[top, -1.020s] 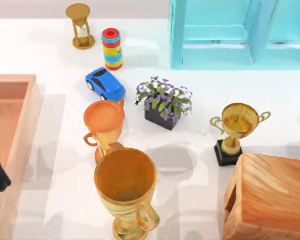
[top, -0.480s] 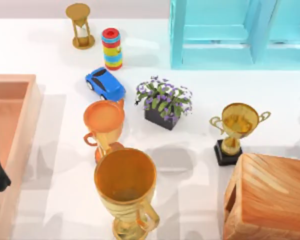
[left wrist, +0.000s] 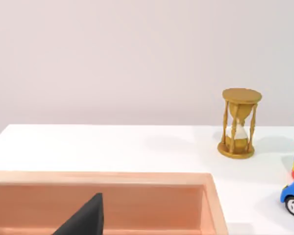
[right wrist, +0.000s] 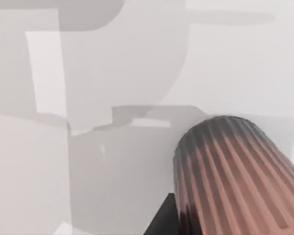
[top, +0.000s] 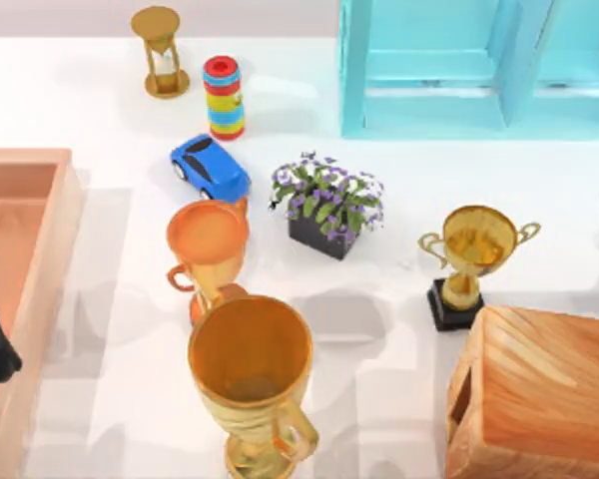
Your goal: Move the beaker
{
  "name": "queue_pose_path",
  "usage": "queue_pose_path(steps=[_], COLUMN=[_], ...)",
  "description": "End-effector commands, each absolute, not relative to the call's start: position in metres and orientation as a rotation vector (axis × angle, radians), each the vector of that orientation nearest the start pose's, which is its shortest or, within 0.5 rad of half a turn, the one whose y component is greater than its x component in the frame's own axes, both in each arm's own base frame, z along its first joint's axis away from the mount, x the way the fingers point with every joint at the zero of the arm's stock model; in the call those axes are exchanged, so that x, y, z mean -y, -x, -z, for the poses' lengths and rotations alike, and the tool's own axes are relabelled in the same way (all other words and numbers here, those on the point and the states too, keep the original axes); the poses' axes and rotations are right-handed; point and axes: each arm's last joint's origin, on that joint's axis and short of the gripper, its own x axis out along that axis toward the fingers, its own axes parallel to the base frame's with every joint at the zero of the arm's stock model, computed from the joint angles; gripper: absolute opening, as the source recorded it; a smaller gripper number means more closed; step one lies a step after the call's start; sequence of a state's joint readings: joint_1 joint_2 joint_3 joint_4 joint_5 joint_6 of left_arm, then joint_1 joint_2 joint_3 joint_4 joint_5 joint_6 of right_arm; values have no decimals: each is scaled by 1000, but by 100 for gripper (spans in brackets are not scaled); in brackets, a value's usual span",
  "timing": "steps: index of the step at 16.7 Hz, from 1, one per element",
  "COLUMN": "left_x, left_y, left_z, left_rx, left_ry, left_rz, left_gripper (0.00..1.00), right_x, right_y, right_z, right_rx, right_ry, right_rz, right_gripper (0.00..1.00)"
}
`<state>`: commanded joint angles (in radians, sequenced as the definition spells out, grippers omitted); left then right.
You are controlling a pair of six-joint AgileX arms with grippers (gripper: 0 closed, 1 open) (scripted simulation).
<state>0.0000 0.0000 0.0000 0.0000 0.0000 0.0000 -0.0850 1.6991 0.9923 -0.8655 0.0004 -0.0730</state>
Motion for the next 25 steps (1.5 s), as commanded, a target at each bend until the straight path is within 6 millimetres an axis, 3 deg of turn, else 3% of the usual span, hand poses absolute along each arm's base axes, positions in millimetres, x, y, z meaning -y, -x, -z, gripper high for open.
queue_pose_path(steps=[8, 10, 12, 16, 20, 22, 25], left_x=[1, 1, 1, 1, 1, 1, 1], left_y=[-106, -106, -106, -106, -106, -106, -106], left_z=[-160, -160, -160, -160, -160, -160, -160], left_rx=[0, 0, 0, 0, 0, 0, 0], left_ry=[0, 0, 0, 0, 0, 0, 0], left_rz=[0, 0, 0, 0, 0, 0, 0], left_gripper=[100, 100, 100, 100, 100, 100, 100], right_x=[23, 34, 56, 134, 217, 237, 242], right_y=[-284, -289, -299, -320, -308, -301, -298], right_z=[-149, -151, -157, -185, -210, -217, -219], right_rx=[-1572, -1589, -1608, -1605, -1615, -1618, -1619], right_ry=[-9, -8, -5, 12, 15, 17, 18], right_rz=[9, 10, 9, 16, 31, 33, 34], right_gripper=[0, 0, 0, 0, 0, 0, 0])
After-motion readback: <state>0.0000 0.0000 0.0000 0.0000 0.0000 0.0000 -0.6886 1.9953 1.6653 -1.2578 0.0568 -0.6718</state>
